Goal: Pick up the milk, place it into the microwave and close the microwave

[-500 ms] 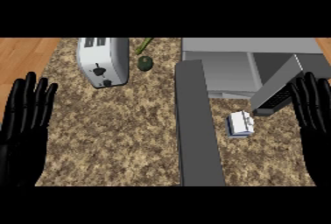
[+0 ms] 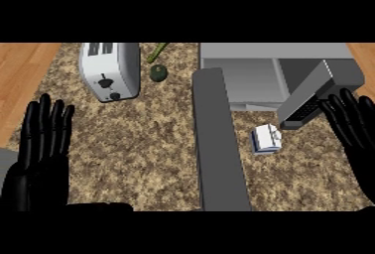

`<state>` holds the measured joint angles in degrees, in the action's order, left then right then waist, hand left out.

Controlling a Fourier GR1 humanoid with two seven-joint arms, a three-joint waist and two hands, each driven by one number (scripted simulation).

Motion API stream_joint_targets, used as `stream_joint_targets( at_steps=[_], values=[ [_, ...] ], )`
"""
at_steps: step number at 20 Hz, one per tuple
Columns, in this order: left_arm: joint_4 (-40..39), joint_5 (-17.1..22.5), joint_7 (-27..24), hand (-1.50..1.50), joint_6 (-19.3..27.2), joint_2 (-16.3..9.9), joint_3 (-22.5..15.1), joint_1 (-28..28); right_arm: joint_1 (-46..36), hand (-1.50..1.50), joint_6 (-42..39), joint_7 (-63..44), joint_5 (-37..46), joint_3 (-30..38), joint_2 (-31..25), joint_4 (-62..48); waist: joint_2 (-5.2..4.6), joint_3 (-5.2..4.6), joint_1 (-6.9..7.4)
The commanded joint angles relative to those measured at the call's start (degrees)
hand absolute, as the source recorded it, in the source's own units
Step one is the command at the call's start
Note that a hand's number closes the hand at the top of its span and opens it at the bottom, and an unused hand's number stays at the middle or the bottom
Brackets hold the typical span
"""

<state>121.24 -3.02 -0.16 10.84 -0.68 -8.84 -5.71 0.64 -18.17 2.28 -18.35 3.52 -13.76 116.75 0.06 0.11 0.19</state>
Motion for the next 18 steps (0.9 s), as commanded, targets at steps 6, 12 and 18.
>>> stream_joint_targets(
  at_steps=[6, 12, 18],
  values=[
    [5.37, 1.66, -6.4, -1.5, 1.25, 0.15, -5.52, -15.1, 11.06, -1.5, -9.41, 2.82, -4.4, 3.02, -0.33, 4.92, 0.05, -0.11, -0.2],
    [12.24, 3.85, -14.8, -1.5, -1.99, -0.64, -10.13, -32.02, 14.53, -1.5, -9.86, 7.75, 2.96, 2.83, 2.23, 5.16, 0.2, -0.12, 0.32],
    [12.74, 6.59, -18.53, -1.5, -4.31, -3.19, -8.58, -35.64, 11.32, -1.5, -8.45, 8.15, 10.36, 0.05, 4.77, 2.65, 0.06, -0.12, 0.27]
  ],
)
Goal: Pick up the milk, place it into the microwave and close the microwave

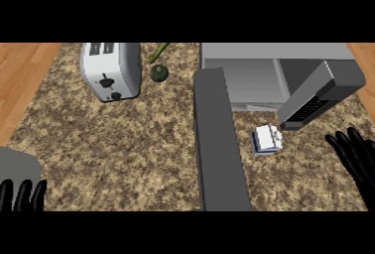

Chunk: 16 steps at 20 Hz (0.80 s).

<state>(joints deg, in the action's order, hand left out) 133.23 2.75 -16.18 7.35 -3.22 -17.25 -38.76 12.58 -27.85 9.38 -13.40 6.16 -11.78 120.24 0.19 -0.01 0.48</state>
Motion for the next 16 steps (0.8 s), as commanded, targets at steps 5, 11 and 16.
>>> stream_joint_targets(
  at_steps=[5, 11, 16],
  values=[
    [1.74, 1.68, -5.94, -1.5, -2.34, -1.61, 0.68, -7.07, -3.04, -1.5, 2.8, 3.63, 10.28, -2.86, 4.36, -6.13, -0.1, 0.01, 0.13],
    [-0.7, 10.88, -13.08, -1.5, -9.59, -5.81, 8.8, -13.07, -3.85, -1.5, 2.49, 12.06, 15.15, -1.8, 4.01, -14.7, -0.04, 0.0, 0.31],
    [-1.22, 8.32, -14.17, -1.5, -8.99, -4.19, 6.7, -14.05, -12.24, -1.5, 3.78, 14.09, 19.1, -1.16, 2.6, -25.37, -0.15, 0.02, 0.38]
  ],
)
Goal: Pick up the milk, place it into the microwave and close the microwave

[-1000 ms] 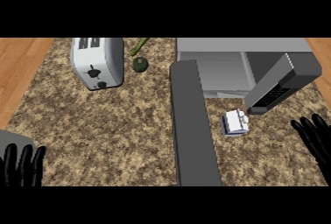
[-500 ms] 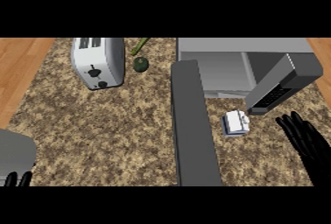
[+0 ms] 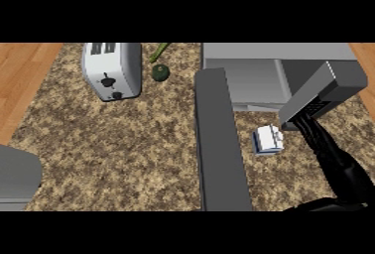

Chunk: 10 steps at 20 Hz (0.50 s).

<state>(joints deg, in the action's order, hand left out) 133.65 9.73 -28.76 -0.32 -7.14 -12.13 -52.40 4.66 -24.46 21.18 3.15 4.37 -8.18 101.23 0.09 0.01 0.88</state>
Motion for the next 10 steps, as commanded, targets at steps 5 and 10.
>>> stream_joint_targets(
  at_steps=[5, 10],
  values=[
    [-1.91, 0.87, -7.19, -1.5, -3.58, 0.56, 0.39, -6.24, -5.58, -1.5, 4.98, 7.98, 8.66, -0.64, 0.73, -15.0, -0.01, 0.01, 0.2],
    [-2.67, 3.84, -11.7, -1.5, -8.22, -1.86, 4.03, -10.3, -14.67, -1.5, 8.41, 9.77, 9.66, 2.69, -0.15, -25.23, -0.02, 0.01, 0.65]
  ],
)
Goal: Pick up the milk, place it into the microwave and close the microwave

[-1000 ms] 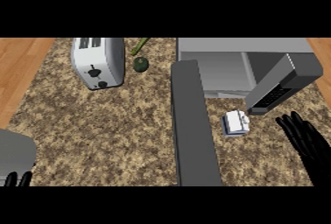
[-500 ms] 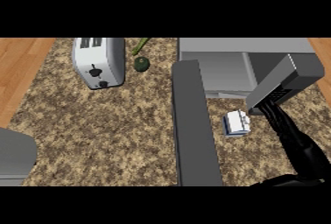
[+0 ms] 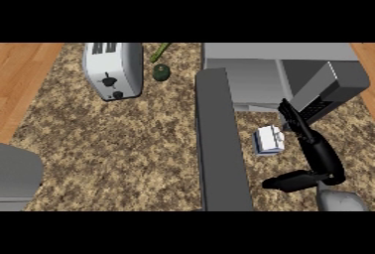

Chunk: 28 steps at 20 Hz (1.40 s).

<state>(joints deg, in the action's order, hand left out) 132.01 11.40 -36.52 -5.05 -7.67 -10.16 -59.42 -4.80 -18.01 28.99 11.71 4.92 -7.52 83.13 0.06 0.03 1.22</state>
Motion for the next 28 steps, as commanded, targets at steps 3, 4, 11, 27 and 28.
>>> stream_joint_targets(
  at_steps=[3, 4, 11, 27, 28],
  values=[
    [-0.48, 3.71, -0.87, -1.5, -2.24, -1.35, 5.1, -0.12, -5.25, -1.5, 5.93, 3.17, 3.8, 0.74, 1.51, -10.02, -0.05, -0.01, -0.33],
    [1.93, -0.02, -1.07, -1.5, -1.34, 0.4, 0.25, -2.89, -4.52, -1.5, 4.21, 6.67, 2.6, 3.17, -1.26, -13.72, -0.07, 0.02, -0.21],
    [-2.59, 1.38, -3.03, -1.5, -3.41, 0.37, 2.24, -1.8, -12.83, -1.5, 4.93, 14.43, 5.37, 2.93, -2.39, -30.46, -0.16, 0.02, -0.07],
    [-4.02, 3.29, -8.89, -1.5, -9.8, 0.38, 5.33, -7.01, -18.86, 1.5, 15.18, 29.5, 11.97, 3.54, -3.51, -55.51, -0.13, 0.04, 0.41],
    [-2.62, 3.1, -3.43, -1.5, -6.44, 0.68, 5.44, -2.62, -21.72, -1.5, 16.07, 32.08, 12.17, 4.62, -4.69, -59.28, -0.49, 0.1, 0.38]
  ],
)
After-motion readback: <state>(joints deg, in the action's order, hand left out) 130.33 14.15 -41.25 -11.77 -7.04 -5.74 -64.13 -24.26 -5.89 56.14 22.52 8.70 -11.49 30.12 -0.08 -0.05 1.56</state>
